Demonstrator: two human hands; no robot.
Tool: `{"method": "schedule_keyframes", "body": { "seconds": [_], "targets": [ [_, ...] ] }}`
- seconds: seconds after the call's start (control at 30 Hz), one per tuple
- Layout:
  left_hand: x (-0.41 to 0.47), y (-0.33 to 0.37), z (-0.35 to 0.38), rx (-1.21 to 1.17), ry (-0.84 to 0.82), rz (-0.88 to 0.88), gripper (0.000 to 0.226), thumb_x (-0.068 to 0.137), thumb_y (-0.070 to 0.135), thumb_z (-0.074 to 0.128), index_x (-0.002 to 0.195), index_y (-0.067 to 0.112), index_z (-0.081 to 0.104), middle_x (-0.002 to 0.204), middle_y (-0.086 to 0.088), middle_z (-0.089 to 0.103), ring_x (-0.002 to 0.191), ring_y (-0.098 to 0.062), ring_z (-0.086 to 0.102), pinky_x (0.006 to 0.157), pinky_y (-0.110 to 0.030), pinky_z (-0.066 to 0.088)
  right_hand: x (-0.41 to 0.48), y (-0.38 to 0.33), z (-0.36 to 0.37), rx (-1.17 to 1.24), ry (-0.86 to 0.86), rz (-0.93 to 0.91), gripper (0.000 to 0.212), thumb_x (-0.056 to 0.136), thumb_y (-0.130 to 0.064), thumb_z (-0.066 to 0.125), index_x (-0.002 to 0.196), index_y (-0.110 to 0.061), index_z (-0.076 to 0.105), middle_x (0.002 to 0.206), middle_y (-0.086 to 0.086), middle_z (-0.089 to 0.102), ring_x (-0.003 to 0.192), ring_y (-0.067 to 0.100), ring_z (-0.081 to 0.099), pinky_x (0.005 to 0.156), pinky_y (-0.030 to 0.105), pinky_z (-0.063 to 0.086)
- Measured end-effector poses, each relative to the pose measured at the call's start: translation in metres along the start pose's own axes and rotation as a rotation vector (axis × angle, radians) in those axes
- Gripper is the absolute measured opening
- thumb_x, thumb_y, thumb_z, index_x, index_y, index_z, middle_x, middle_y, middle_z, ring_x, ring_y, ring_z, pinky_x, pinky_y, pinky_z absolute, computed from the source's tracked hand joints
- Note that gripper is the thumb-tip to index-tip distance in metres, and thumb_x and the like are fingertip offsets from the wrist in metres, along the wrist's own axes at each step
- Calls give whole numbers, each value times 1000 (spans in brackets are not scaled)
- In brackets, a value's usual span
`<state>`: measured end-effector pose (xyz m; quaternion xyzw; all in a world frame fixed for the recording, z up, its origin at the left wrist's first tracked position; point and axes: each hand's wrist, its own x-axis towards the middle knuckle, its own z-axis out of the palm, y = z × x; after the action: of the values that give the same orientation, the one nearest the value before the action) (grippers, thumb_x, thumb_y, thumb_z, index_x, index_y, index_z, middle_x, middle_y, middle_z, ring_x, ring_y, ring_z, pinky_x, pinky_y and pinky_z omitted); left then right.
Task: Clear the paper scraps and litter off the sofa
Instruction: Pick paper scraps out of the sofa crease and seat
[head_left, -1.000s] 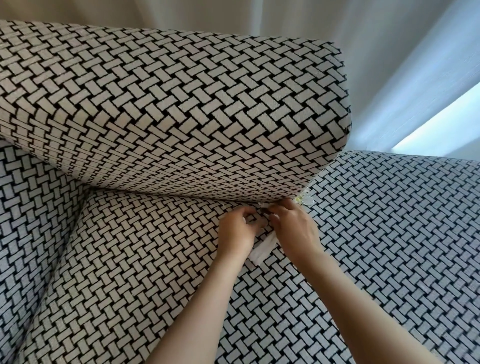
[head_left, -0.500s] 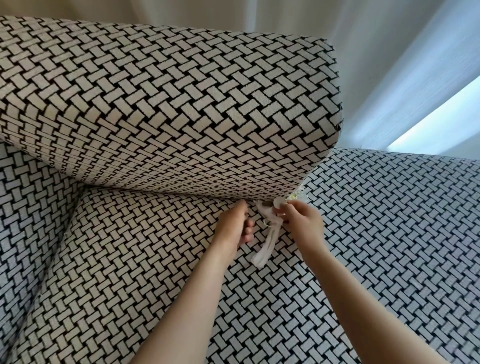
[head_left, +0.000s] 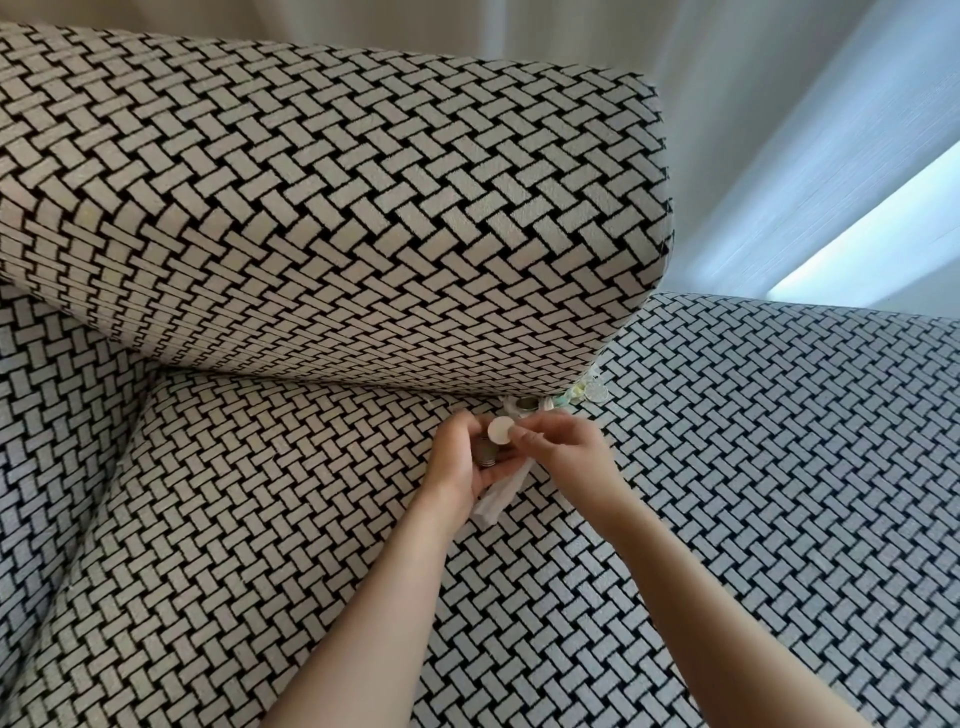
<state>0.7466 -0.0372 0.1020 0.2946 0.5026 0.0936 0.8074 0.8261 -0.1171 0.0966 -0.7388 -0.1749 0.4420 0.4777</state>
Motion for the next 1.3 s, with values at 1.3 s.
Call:
{"method": "schedule_keyframes", "body": {
  "seconds": [1.3],
  "targets": [
    [7, -4, 11, -279, 73, -103, 33, 97, 15, 37, 73, 5, 57, 45, -3, 58, 37, -11, 55, 41, -16, 50, 8, 27, -19, -401, 423, 11, 22, 89, -21, 54, 110, -15, 59, 94, 0, 60, 69, 11, 48, 55, 20, 35]
  ]
}}
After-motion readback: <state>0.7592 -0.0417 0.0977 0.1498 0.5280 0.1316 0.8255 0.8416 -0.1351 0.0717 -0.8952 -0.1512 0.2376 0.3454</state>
